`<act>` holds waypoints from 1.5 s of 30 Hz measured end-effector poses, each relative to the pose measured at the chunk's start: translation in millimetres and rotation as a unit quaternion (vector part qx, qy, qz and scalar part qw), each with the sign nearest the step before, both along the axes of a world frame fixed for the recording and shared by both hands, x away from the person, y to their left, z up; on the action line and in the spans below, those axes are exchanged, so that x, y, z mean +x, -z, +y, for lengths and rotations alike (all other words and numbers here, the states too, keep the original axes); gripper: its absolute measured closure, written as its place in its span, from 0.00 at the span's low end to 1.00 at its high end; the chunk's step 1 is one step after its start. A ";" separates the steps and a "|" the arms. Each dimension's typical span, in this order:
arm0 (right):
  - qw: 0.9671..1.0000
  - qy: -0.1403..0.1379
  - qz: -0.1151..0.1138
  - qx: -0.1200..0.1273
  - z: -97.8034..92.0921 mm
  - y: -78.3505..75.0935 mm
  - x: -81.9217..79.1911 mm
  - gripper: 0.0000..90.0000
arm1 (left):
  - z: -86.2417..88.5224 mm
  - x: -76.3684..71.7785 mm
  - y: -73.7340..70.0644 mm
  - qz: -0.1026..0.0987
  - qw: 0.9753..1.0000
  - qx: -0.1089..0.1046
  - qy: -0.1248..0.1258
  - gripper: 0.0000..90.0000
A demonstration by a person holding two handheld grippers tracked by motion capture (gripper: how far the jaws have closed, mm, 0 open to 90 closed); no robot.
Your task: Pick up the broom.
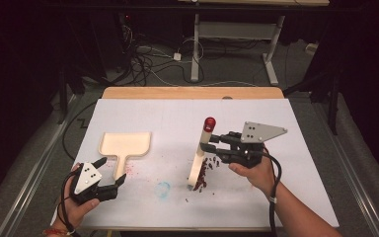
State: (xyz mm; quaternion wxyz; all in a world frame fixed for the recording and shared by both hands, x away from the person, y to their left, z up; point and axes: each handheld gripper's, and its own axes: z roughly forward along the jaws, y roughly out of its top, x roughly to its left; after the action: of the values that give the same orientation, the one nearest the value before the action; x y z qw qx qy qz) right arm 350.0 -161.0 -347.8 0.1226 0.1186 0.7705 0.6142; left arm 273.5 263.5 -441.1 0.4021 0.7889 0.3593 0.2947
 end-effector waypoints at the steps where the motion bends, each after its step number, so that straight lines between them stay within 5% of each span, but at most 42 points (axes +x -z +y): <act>1: 1.000 0.000 0.000 0.000 0.0 0.0 0.0 0.78 | 0.0 -0.2 0.0 0.001 1.000 -0.001 0.001 0.21; 5: 0.998 0.059 -0.005 -0.024 -9.6 -6.3 -34.7 0.78 | -0.7 0.3 1.0 0.002 1.000 0.002 0.008 0.21; 7: 0.996 0.079 0.013 -0.030 -16.0 -3.7 -49.1 0.78 | -0.9 1.2 1.0 0.001 1.000 0.001 0.011 0.21; 10: 0.993 0.099 0.044 -0.037 -24.9 5.2 -61.6 0.78 | -2.5 2.9 0.9 0.001 1.000 0.002 0.015 0.21; 15: 0.987 0.135 0.048 -0.077 -26.2 21.5 -71.9 0.78 | -8.2 6.3 -0.4 -0.002 1.000 0.009 0.023 0.21; 17: 0.985 0.140 0.047 -0.089 -24.0 28.8 -71.4 0.78 | -10.1 7.6 -0.5 -0.002 1.000 0.011 0.025 0.21; 36: 0.980 0.186 0.037 -0.052 -6.5 38.3 -8.9 0.78 | -14.6 13.6 0.9 0.001 0.999 0.015 0.032 0.21; 45: 0.983 0.177 0.045 -0.013 -36.8 24.1 -11.2 0.78 | -15.7 13.0 1.5 0.004 0.999 0.017 0.031 0.21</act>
State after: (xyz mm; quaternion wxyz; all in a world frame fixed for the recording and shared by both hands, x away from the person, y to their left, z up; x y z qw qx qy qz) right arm 338.8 -197.8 -371.9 0.1957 0.2790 0.7503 0.5665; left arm 286.5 247.9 -442.6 0.3964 0.8076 0.3314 0.2844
